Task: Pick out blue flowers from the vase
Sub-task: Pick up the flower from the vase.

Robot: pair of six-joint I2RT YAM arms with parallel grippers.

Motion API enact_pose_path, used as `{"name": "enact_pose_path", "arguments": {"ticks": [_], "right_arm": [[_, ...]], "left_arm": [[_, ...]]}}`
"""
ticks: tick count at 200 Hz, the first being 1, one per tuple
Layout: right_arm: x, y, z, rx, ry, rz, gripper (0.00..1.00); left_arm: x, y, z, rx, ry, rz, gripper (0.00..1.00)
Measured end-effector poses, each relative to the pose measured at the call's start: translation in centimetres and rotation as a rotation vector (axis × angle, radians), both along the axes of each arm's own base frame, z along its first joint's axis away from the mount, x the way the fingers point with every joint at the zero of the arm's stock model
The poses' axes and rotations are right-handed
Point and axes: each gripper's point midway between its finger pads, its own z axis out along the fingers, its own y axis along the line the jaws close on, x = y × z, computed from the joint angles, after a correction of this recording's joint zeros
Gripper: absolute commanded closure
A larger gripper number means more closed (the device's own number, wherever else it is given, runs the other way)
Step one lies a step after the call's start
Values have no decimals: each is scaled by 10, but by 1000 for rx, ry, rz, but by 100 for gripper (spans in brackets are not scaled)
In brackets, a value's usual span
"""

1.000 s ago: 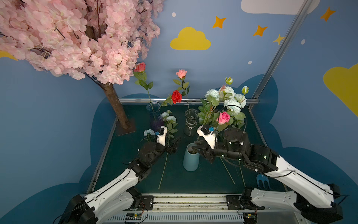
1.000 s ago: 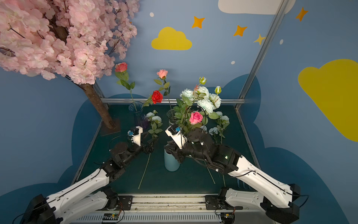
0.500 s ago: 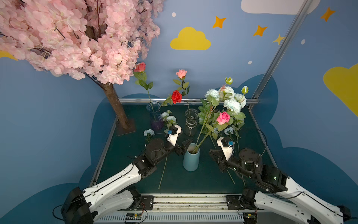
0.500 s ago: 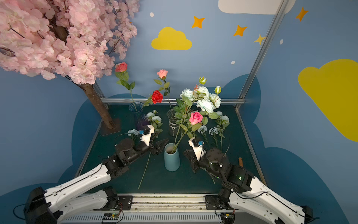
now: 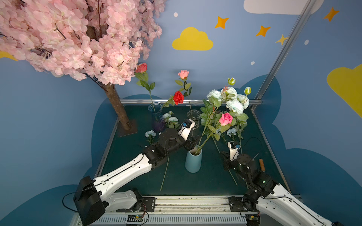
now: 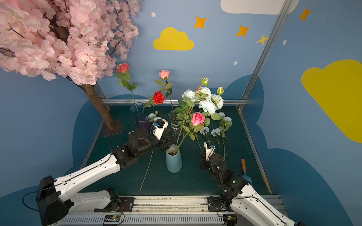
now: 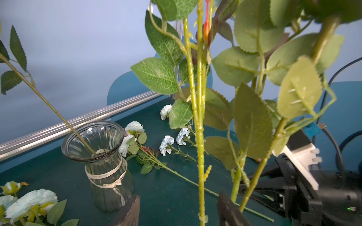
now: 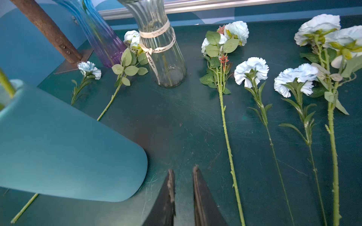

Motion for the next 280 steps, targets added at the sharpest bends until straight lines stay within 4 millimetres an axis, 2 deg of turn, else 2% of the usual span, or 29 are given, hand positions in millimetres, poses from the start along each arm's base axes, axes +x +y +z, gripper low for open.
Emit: {"name": "enact_pose_path", "arguments": {"ticks": [45, 120, 184, 229, 263, 280], "right_arm": [[4, -3, 16, 72, -44, -22, 80], [4, -1, 14, 88, -32, -11, 80], [4, -1, 13, 87, -25, -8, 80], [5, -1, 12, 88, -23, -8, 80], [5, 0, 12, 87, -22, -7, 80], [5, 0, 11, 87, -19, -5, 80]], "left_arm": [[4, -13, 14, 6, 17, -36, 41], [14, -29, -9, 88, 126, -56, 52], [11, -29, -18, 88, 176, -66, 75], [5, -22, -37, 103, 209, -60, 88], [1, -18, -33, 78, 187, -63, 97], [-2, -15, -30, 64, 170, -64, 98]]}}
